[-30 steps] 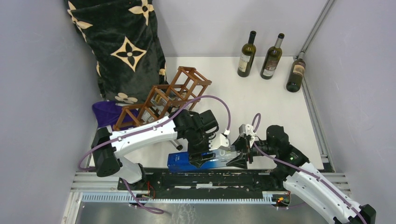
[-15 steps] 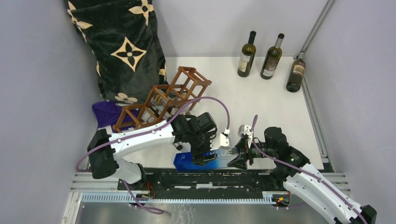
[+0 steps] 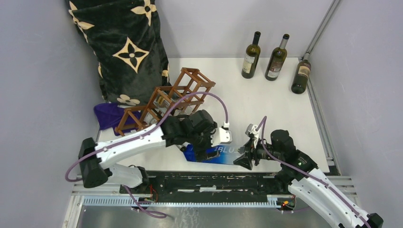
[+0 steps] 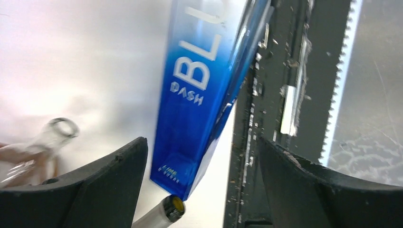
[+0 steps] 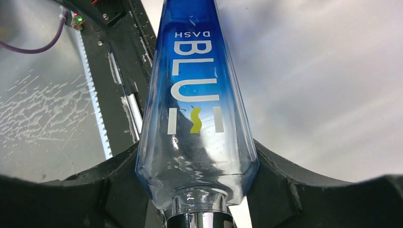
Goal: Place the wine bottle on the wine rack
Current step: Place the wine bottle in the wine rack.
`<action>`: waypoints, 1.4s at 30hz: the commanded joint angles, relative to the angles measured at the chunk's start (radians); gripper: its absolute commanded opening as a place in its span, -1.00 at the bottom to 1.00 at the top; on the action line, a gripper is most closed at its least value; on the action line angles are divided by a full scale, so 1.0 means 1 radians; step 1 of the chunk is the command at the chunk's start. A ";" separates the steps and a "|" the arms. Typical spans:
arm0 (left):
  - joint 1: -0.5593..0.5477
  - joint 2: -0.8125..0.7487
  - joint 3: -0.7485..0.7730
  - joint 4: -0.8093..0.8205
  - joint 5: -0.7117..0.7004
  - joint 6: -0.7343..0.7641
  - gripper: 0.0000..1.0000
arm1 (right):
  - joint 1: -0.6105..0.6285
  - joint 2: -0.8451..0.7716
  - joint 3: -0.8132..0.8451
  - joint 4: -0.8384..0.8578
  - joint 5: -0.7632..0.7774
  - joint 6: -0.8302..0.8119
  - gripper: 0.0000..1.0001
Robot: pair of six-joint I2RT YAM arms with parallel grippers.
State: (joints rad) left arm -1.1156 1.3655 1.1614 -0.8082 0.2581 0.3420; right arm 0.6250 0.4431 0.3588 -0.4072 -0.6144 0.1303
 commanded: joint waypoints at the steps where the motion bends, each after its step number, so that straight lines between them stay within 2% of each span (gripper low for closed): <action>1: 0.044 -0.168 0.009 0.141 -0.082 -0.053 0.88 | -0.017 -0.031 0.074 0.014 0.118 0.013 -1.00; 3: 0.058 -0.226 0.001 0.186 -0.085 -0.069 0.99 | -0.020 -0.034 0.087 0.001 0.143 0.014 -1.00; 8: 0.074 -0.314 -0.017 0.233 -0.101 -0.080 1.00 | -0.022 -0.023 0.136 -0.051 0.165 0.014 -1.00; 15: 0.083 -0.382 -0.078 0.285 -0.209 -0.092 1.00 | -0.022 -0.046 0.262 -0.250 0.301 -0.023 -1.00; 20: 0.085 -0.448 -0.131 0.384 -0.325 -0.109 1.00 | -0.020 -0.083 0.310 -0.307 0.374 0.004 -1.00; 23: 0.086 -0.474 -0.144 0.422 -0.362 -0.111 1.00 | -0.020 -0.099 0.307 -0.305 0.426 0.024 -1.00; 32: 0.086 -0.513 -0.150 0.415 -0.339 -0.131 1.00 | -0.020 -0.099 0.345 -0.229 0.645 0.054 -1.00; 42: 0.087 -0.528 -0.172 0.468 -0.370 -0.154 1.00 | -0.020 -0.081 0.293 -0.022 0.696 0.107 -1.00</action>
State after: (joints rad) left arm -1.0332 0.8433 0.9844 -0.4339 -0.0784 0.2371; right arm 0.6064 0.3740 0.6147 -0.7738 0.0380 0.1905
